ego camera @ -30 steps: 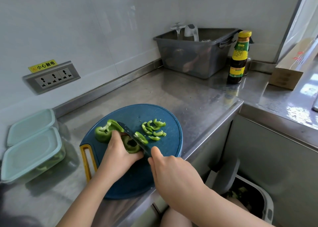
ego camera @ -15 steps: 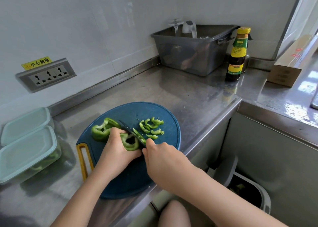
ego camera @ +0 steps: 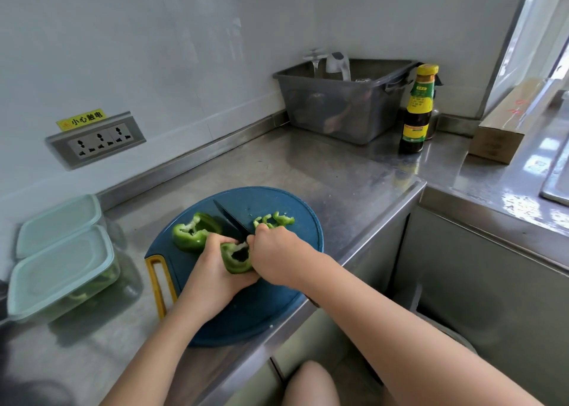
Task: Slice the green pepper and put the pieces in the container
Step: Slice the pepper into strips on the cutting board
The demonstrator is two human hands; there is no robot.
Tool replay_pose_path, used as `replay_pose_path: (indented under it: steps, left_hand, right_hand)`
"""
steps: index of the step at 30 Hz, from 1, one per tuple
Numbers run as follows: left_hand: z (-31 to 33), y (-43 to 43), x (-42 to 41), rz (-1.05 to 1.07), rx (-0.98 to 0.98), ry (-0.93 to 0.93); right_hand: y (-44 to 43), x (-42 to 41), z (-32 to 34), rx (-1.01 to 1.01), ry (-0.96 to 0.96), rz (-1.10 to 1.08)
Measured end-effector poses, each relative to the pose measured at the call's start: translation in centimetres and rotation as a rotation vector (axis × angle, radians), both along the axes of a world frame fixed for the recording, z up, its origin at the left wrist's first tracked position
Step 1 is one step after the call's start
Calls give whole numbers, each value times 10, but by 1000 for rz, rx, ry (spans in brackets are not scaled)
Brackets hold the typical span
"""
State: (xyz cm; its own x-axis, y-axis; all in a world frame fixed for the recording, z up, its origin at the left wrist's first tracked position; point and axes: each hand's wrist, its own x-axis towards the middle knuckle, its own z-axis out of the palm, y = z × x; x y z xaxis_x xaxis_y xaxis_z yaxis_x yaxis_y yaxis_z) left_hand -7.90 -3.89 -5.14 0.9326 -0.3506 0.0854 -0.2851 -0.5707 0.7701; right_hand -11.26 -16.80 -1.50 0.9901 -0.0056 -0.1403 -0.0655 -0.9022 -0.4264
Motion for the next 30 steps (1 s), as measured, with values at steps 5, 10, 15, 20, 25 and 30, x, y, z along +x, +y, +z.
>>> replay_pose_path:
  steps: [5, 10, 15, 20, 25, 30]
  left_hand:
    - [-3, 0, 3, 74, -99, -85]
    - [-11, -7, 0, 11, -27, -154]
    - [-17, -8, 0, -28, 10, -183]
    - [-17, -4, 2, -7, -36, -174]
    - [-15, -4, 3, -8, -21, -131]
    - [-6, -8, -3, -20, -51, -107]
  right_hand:
    - [-22, -3, 12, 66, 55, -66]
    - [-35, -23, 5, 252, -46, -125]
    - [-27, -52, -5, 245, -230, -150]
    - [-12, -74, -18, 139, -306, -112]
    - [-5, -83, -26, 88, -360, -80]
    - [-2, -85, -29, 64, -373, -40]
